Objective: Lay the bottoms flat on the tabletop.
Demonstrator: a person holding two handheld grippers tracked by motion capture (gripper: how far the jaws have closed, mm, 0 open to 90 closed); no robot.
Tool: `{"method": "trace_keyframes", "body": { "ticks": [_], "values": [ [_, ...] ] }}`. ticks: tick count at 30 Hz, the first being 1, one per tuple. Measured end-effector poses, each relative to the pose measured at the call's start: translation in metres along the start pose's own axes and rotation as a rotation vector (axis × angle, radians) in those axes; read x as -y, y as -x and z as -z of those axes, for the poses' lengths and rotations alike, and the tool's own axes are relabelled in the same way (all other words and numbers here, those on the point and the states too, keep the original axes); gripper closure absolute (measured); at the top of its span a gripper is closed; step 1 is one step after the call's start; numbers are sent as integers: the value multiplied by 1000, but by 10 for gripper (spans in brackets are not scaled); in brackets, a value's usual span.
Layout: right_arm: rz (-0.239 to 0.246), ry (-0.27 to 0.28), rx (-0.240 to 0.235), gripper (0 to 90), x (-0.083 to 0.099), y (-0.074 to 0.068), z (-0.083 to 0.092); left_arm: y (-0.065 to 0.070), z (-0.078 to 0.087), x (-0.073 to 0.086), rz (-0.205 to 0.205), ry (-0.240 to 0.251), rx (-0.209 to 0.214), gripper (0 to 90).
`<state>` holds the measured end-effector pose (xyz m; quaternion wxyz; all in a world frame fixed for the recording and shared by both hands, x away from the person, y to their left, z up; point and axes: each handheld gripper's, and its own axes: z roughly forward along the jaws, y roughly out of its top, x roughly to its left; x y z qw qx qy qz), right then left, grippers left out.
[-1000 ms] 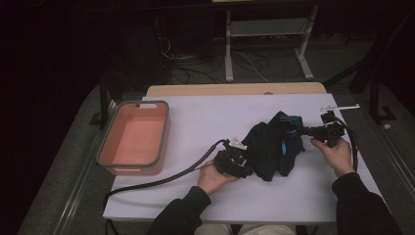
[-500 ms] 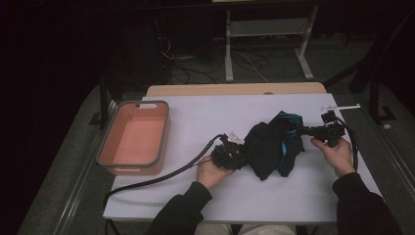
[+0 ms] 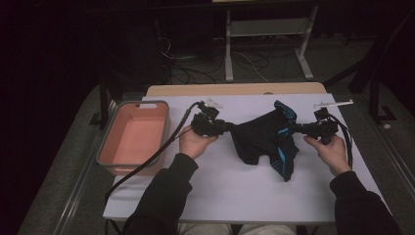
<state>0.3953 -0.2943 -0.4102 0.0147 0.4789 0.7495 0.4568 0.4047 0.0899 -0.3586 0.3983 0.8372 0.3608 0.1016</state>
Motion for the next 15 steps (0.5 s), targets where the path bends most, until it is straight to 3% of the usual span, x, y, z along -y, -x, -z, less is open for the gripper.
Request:
{"method": "trace_keyframes", "body": {
  "ticks": [8,11,15],
  "values": [
    [44,6,-67,801,-15,-19,-15,-29,19,-14,45,28,-45,671],
    [45,10,-81,801,-20,-20,-24,-39,19,-17,61,39,-57,671],
    [22,4,-84,801,-24,-11,-37,-51,7,-18,112,45,-54,670]
  ]
}}
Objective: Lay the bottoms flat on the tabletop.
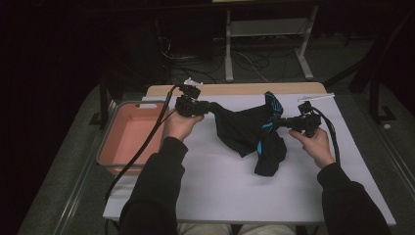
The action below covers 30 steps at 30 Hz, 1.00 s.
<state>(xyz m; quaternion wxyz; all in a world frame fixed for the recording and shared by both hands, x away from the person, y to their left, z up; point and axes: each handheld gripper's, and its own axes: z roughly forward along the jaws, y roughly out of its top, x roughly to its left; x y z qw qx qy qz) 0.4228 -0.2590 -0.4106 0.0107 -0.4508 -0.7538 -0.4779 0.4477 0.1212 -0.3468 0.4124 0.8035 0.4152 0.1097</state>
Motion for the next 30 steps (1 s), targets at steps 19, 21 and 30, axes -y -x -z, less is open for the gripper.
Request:
{"method": "trace_keyframes", "body": {
  "ticks": [19,21,30],
  "values": [
    [-114,-11,81,799,12,52,2,-21,-85,26,178,38,57,620],
    [-124,-9,102,796,14,56,6,-22,-87,30,191,26,26,569],
    [-209,14,128,778,27,77,19,-21,-79,48,257,32,57,496]
  ]
}}
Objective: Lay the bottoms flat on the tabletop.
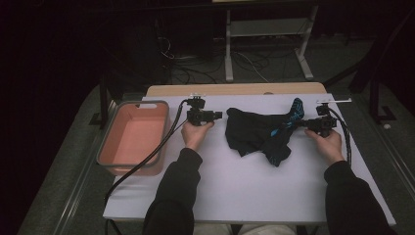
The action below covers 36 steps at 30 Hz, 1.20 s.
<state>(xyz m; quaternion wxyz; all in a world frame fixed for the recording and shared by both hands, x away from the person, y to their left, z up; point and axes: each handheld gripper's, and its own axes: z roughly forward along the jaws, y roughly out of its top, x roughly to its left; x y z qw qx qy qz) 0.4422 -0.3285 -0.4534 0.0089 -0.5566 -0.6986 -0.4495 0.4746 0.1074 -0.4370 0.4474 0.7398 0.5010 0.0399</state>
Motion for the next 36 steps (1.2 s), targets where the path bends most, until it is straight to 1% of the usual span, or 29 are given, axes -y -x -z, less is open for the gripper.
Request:
{"method": "trace_keyframes", "body": {
  "ticks": [3,5,7,9,11,14,15,17,19,20,21,23,26,28,30,32,34,36],
  "values": [
    [-10,0,12,716,0,0,1,4,-3,9,-8,-19,26,488],
    [-20,-3,31,659,1,0,1,7,-5,14,-11,-31,42,480],
    [-29,0,51,607,2,0,4,9,-8,18,-14,-37,50,472],
    [-33,6,60,566,3,-1,7,10,-11,22,-9,-47,63,471],
    [-37,12,61,539,4,-3,10,9,-14,24,-4,-45,73,471],
    [-34,10,44,472,3,-9,13,6,-18,26,21,-35,91,468],
    [-32,8,46,458,3,-11,13,5,-19,27,30,-29,99,466],
    [-26,18,39,423,2,-16,16,4,-21,28,49,-23,111,462],
    [-33,41,0,394,0,-22,19,4,-23,29,62,-14,126,461],
    [-39,44,-18,374,0,-25,19,4,-23,30,67,-13,134,461],
    [-42,33,-35,357,-1,-29,18,5,-24,30,68,-11,141,461],
    [-18,7,-55,342,-2,-39,15,7,-27,31,68,-24,144,459],
    [20,-38,-71,320,-2,-54,7,13,-32,31,43,-34,140,452],
    [43,-78,-77,305,-1,-63,0,18,-37,30,38,-43,163,450],
    [75,-118,-66,290,0,-70,-8,21,-41,30,39,-40,186,450],
    [97,-161,-46,276,2,-75,-16,23,-43,31,47,-37,196,462],
    [130,-196,-18,281,4,-77,-23,23,-45,32,54,-47,209,528],
    [149,-225,8,304,6,-78,-28,23,-47,32,67,-57,225,598]
  ]
}}
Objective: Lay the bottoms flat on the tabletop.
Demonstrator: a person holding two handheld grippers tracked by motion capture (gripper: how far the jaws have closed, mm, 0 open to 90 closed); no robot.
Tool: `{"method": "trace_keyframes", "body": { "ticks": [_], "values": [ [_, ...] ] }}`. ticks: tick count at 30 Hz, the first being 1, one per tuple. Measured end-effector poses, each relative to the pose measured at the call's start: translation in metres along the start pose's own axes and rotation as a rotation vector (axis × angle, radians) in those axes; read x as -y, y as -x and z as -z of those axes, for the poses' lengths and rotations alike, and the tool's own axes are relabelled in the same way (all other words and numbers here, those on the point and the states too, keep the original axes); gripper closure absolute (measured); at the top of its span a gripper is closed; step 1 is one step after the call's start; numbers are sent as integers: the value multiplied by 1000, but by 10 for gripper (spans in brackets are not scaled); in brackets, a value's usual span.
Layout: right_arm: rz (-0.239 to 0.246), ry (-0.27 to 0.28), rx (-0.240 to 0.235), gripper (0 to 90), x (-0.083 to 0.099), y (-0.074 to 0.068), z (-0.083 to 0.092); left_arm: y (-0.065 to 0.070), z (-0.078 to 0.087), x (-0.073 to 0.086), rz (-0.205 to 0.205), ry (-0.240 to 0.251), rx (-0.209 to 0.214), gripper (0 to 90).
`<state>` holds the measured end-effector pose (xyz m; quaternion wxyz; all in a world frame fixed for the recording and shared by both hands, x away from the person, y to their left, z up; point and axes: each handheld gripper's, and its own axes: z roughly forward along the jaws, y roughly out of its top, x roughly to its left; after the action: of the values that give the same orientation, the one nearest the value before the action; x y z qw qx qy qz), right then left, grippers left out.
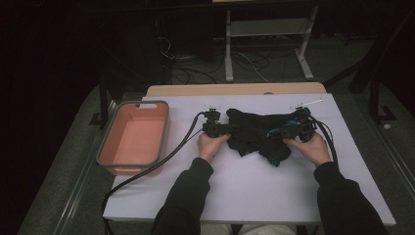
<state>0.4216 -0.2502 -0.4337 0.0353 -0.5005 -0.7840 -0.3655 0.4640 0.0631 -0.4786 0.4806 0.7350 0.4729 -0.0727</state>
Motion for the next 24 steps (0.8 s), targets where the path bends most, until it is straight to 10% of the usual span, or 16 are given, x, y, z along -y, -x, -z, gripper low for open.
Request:
{"method": "trace_keyframes", "body": {
  "ticks": [5,10,24],
  "values": [
    [37,-47,53,488,2,-1,-7,3,-5,2,22,-33,5,846],
    [8,-24,2,754,7,2,-6,4,3,2,16,-36,-41,877],
    [-56,54,-230,792,25,-30,7,27,73,19,-131,-35,-46,879]
  ]
}}
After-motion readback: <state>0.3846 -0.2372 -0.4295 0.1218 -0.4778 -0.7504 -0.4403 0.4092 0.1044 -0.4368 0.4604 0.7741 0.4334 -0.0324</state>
